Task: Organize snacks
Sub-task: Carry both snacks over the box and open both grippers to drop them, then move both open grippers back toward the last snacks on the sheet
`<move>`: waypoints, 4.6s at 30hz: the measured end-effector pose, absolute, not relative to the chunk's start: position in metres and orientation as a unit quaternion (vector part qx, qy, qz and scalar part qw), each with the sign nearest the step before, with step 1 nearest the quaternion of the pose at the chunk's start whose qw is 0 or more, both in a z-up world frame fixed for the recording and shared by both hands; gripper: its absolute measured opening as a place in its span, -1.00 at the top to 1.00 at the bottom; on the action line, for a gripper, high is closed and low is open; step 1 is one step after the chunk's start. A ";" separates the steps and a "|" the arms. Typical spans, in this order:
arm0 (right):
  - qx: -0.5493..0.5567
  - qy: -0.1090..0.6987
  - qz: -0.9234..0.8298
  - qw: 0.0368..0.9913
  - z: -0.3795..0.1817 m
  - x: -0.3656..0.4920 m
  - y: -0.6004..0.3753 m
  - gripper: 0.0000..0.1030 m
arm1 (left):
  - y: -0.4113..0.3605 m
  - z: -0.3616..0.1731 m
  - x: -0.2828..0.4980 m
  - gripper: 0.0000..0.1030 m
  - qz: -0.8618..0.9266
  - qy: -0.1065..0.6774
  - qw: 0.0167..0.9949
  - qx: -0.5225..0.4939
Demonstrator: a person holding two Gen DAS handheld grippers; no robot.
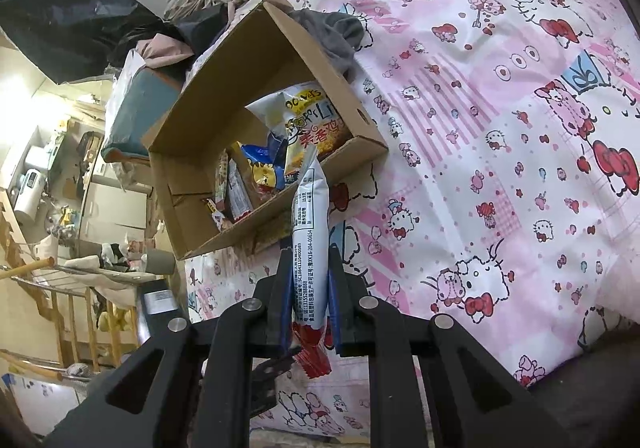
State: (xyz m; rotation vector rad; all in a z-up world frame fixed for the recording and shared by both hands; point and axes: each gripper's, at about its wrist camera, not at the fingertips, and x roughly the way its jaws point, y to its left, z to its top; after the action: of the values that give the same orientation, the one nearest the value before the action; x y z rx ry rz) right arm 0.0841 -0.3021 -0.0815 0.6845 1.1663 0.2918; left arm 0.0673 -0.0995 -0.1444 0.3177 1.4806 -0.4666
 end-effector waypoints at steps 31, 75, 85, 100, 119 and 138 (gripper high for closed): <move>0.333 0.444 0.223 0.801 -0.037 0.115 -0.286 0.69 | 0.016 0.001 0.142 0.18 -0.030 0.485 0.870 -0.079; 0.266 0.456 0.251 0.811 -0.059 0.206 -0.229 -0.67 | -0.015 -0.039 0.185 -0.82 -0.012 0.458 0.889 -0.010; 0.269 0.450 0.246 0.815 -0.052 0.197 -0.233 -0.67 | -0.010 -0.026 0.167 -0.82 -0.004 0.424 0.906 -0.013; 0.280 0.445 0.228 0.820 -0.034 0.153 -0.257 -0.67 | 0.000 -0.006 0.124 -0.82 0.013 0.409 0.912 -0.013; 0.232 0.496 0.178 0.818 -0.058 0.101 -0.261 -0.67 | 0.014 -0.028 0.080 -0.82 0.046 0.461 0.884 -0.058; 0.074 0.608 0.196 0.766 -0.151 0.137 -0.153 -0.29 | 0.046 -0.037 0.089 -0.82 0.086 0.482 0.865 -0.112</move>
State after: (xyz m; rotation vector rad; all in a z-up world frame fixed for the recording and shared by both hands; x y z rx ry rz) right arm 0.1366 -0.1534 -0.1509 0.1617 1.3197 0.4262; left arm 0.0889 0.0461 -0.0368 -0.2347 1.0099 0.1811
